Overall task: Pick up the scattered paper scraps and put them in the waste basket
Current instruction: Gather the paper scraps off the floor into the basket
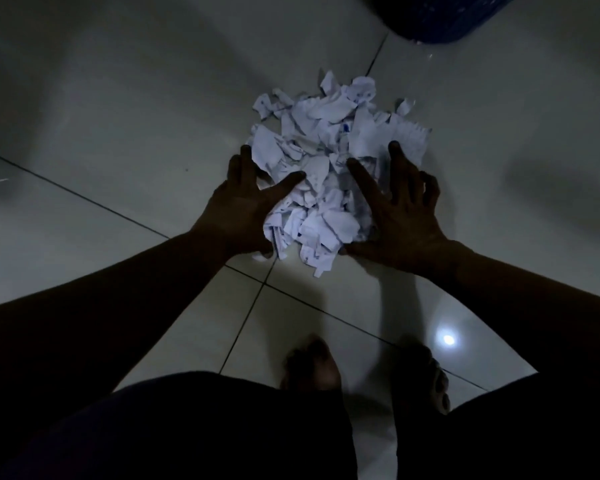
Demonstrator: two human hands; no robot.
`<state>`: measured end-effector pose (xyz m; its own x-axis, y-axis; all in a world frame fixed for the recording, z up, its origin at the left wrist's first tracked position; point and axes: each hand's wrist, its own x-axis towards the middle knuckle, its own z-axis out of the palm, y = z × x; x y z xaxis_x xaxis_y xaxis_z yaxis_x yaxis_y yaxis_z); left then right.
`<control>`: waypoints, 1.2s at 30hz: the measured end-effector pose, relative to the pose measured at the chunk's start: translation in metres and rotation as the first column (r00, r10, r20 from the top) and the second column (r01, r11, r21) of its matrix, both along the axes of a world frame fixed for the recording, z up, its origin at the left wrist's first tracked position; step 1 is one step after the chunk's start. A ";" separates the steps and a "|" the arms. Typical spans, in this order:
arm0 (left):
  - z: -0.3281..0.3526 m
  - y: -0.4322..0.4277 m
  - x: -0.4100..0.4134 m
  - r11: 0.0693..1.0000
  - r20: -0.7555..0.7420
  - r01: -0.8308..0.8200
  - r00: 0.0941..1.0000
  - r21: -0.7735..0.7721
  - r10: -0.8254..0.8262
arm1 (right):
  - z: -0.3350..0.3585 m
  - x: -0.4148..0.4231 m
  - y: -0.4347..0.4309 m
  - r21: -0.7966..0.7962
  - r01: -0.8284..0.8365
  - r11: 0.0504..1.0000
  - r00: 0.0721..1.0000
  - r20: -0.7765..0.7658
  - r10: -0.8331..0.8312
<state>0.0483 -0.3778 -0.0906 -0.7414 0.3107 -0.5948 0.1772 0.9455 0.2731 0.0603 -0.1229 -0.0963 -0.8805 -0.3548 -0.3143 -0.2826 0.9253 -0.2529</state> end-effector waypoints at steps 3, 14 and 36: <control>0.002 0.004 -0.003 0.994 -0.131 -0.051 0.989 0.100 0.064 | 0.003 -0.015 0.000 -0.061 0.063 0.996 0.998 -0.028 -0.065; 0.016 0.021 -0.038 0.933 -0.083 -0.305 0.942 0.192 0.325 | 0.014 -0.076 0.002 -0.142 -0.001 0.990 0.998 0.062 0.010; 0.000 0.064 -0.079 0.963 -0.073 -0.145 0.984 0.229 0.165 | -0.010 -0.079 -0.010 -0.105 -0.037 0.994 0.996 0.082 0.045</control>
